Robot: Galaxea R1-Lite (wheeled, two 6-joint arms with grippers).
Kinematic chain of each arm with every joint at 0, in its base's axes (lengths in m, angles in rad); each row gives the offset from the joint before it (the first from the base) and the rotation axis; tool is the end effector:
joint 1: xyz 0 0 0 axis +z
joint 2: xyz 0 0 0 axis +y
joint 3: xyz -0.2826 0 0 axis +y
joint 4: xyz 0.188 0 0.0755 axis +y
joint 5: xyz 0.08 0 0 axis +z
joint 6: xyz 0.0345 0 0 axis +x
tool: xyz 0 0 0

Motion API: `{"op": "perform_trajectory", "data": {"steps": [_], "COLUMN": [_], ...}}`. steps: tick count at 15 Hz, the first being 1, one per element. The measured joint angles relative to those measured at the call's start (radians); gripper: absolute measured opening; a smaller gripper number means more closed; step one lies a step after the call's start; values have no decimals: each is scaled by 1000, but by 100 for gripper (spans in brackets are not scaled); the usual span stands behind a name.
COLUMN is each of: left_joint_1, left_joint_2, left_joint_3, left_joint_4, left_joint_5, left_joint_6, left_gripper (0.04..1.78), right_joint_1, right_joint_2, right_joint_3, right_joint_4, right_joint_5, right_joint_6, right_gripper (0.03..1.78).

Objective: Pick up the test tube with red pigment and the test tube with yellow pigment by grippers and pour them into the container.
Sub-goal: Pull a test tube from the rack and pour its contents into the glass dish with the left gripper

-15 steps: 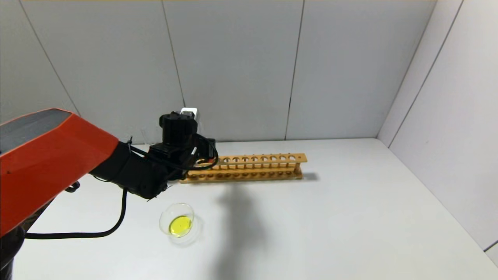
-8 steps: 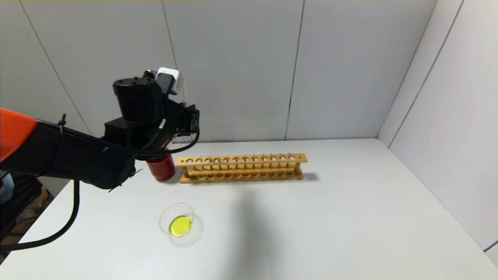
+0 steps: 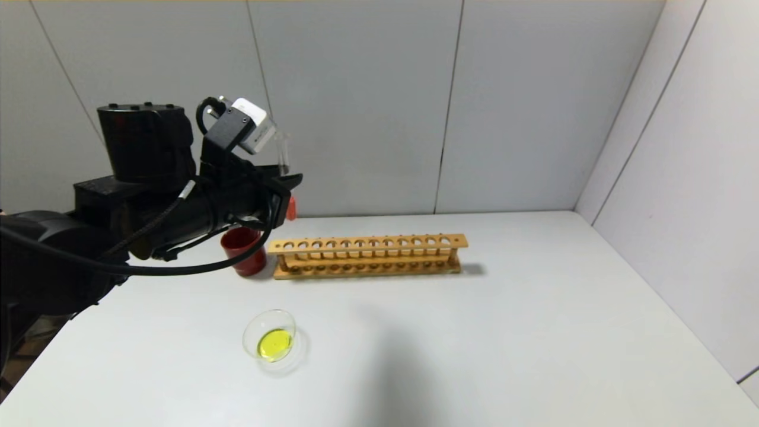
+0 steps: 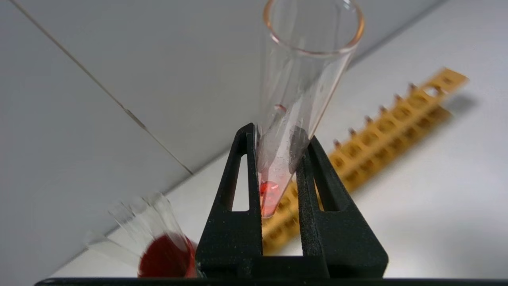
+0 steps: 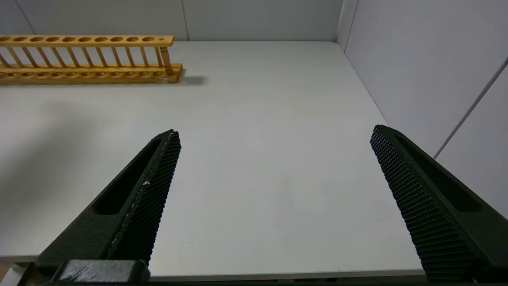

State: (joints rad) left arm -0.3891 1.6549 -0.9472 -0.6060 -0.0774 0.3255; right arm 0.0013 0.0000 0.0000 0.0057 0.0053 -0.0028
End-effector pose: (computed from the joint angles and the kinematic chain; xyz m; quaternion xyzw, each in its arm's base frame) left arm 0.3038 -0.1275 0.2051 0.1652 0.0121 -0.2359 0.9575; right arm 0.0199 0.0002 0.0748 -0.0014 0.0028 0.0033 1.0000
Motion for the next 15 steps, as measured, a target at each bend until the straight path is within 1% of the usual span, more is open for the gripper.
{"op": "perform_trajectory", "data": {"steps": [2, 4, 5, 7, 9, 11, 13, 15], "left_joint_1": [2, 29, 60, 140, 229, 280, 296, 303], "left_joint_2": [-66, -134, -170, -233, -268, -268, -249, -214], "left_joint_3": [51, 124, 170, 254, 301, 324, 354, 373], "left_joint_4": [30, 53, 64, 81, 97, 111, 124, 164], "left_joint_5": [-8, -22, -49, -152, -266, -354, -373, -374], "left_joint_6": [-1, 6, 16, 69, 164, 261, 374, 529], "left_gripper": [30, 30, 30, 30, 30, 30, 30, 30], "right_joint_1": [0, 0, 0, 0, 0, 0, 0, 0], "right_joint_2": [0, 0, 0, 0, 0, 0, 0, 0], "right_joint_3": [0, 0, 0, 0, 0, 0, 0, 0], "right_joint_4": [0, 0, 0, 0, 0, 0, 0, 0], "right_joint_5": [0, 0, 0, 0, 0, 0, 0, 0], "right_joint_6": [0, 0, 0, 0, 0, 0, 0, 0], "right_gripper": [175, 175, 175, 175, 175, 175, 175, 175]}}
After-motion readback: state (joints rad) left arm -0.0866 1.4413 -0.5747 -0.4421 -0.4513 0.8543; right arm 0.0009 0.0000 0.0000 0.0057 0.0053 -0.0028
